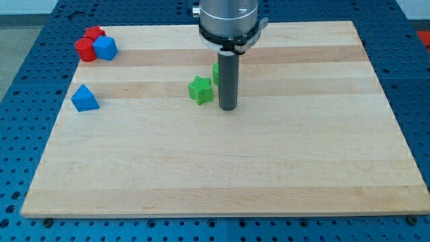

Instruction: Push the green star along with the green circle towards the top center of the board

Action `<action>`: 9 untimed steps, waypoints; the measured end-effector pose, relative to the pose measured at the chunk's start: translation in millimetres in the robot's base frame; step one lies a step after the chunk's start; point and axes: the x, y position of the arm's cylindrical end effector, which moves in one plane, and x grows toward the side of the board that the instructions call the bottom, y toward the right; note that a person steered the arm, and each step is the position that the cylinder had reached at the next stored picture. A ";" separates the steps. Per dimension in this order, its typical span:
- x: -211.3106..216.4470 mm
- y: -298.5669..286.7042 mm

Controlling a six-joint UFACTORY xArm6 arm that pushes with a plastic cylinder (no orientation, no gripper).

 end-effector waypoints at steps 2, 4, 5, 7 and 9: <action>1.9 -78.8; -24.8 -79.9; -44.4 -27.1; -54.5 10.4; -47.4 10.8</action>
